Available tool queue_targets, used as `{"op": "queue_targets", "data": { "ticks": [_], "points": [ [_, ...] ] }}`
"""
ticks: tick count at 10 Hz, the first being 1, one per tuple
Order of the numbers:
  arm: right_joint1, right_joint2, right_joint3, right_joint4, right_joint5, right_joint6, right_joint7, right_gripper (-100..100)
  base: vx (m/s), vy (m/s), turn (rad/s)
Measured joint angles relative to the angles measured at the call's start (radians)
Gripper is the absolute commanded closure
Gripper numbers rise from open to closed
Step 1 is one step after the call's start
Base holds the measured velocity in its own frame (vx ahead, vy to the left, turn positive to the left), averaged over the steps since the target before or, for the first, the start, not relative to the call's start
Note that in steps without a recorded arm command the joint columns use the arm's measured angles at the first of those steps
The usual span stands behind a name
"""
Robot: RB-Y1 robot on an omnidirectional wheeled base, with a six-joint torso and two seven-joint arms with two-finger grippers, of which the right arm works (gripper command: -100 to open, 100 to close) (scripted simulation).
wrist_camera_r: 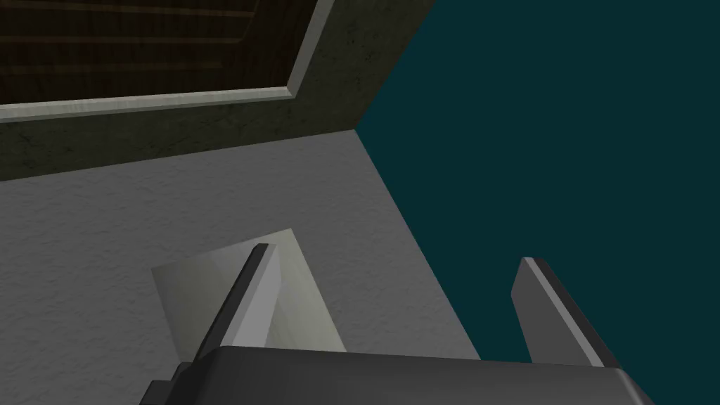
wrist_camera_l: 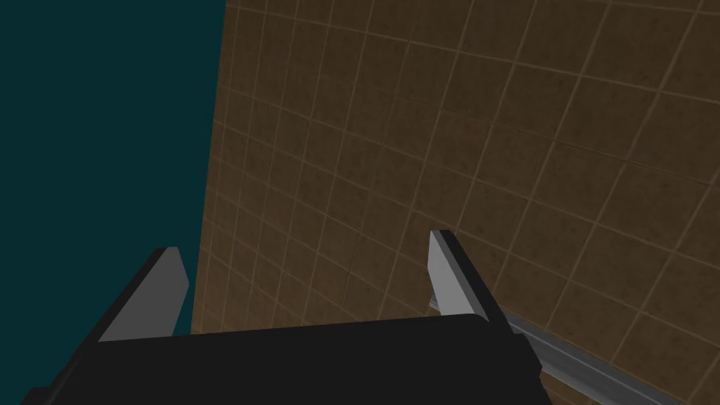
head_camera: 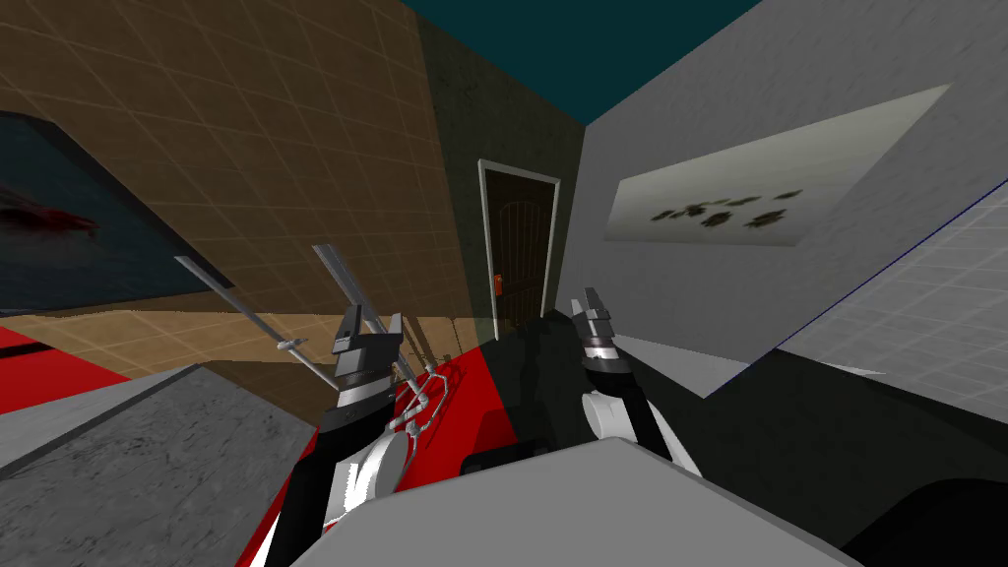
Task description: Pull the door open
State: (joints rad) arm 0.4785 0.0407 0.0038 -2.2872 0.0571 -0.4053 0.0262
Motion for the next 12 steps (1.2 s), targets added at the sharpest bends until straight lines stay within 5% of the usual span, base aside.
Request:
{"op": "queue_targets", "data": {
  "ticks": [12],
  "points": [
    [-0.094, -0.103, -0.004, 0.233, 0.139, -0.014, 0.178, -100, 0.167, -0.001, 0.031]
  ]
}}
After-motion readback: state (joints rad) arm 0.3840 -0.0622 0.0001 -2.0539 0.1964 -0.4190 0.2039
